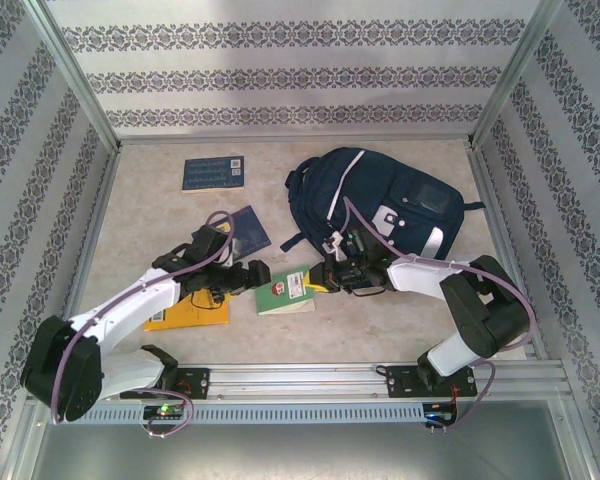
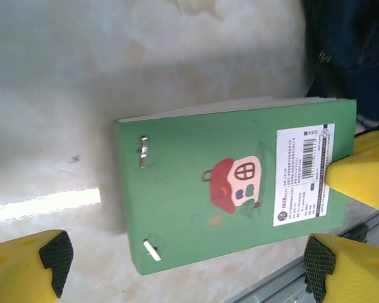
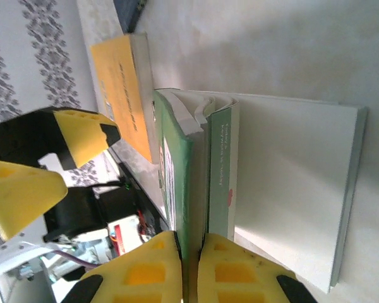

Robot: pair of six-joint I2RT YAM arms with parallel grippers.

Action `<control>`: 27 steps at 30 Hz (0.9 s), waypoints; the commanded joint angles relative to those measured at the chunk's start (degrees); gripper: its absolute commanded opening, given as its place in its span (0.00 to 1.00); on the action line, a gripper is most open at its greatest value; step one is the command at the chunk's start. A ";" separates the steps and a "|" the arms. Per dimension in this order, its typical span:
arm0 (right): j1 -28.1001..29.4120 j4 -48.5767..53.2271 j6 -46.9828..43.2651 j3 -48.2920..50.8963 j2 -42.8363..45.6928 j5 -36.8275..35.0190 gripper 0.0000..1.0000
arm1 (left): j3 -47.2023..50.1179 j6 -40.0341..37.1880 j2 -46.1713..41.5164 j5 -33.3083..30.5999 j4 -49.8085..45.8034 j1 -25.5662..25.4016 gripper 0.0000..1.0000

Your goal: Pack books, pencil case, and school supplies into a backpack

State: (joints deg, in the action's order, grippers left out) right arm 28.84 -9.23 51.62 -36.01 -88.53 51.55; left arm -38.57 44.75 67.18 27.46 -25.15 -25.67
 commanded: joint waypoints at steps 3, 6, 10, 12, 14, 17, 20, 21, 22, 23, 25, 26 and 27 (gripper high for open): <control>-1.03 -11.63 7.55 2.26 1.02 4.37 0.00 | 6.92 7.51 0.85 8.09 10.31 2.54 0.96; -1.15 -19.03 12.50 3.84 -0.64 5.23 0.00 | 7.95 10.14 4.77 12.64 16.94 2.51 0.96; -1.24 -26.01 16.88 5.39 -2.11 5.06 0.00 | 8.25 12.85 8.30 14.42 21.96 2.51 0.95; -1.24 -28.86 18.61 6.06 -2.77 5.23 0.00 | 8.59 14.46 9.30 14.96 24.97 2.52 0.95; -1.24 -30.76 19.65 6.68 -3.50 5.24 0.00 | 9.13 16.38 10.05 15.84 28.93 2.55 0.93; -1.24 -34.60 21.52 7.67 -5.03 5.49 0.00 | 9.65 18.43 10.25 16.55 33.91 2.55 0.90; -1.24 -36.29 22.23 8.06 -5.86 5.58 0.00 | 9.98 19.21 9.21 16.40 36.41 2.54 0.83; -1.18 -36.29 22.15 8.17 -5.95 5.49 0.00 | 10.22 19.55 8.51 16.32 37.31 2.55 0.80; -1.33 -36.45 22.13 8.28 -6.04 5.49 0.00 | 10.43 19.91 7.75 16.19 37.93 2.53 0.77; -1.33 -36.47 22.04 8.32 -6.12 5.50 0.00 | 10.45 19.93 7.08 16.11 38.21 2.55 0.74; -1.49 -36.60 21.95 8.40 -6.30 5.49 0.00 | 10.56 20.01 5.24 16.12 38.74 2.50 0.66; -1.50 -36.64 21.90 8.37 -6.47 5.50 0.00 | 10.53 19.97 4.49 16.13 38.85 2.55 0.64; -1.51 -36.72 21.86 8.28 -6.56 5.49 0.00 | 10.53 20.02 3.67 16.08 38.94 2.56 0.60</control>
State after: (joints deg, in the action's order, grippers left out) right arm 27.35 -42.11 73.54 -27.94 -94.37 55.44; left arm -28.01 63.70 73.73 42.44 8.05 -23.51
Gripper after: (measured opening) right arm 0.099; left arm 0.614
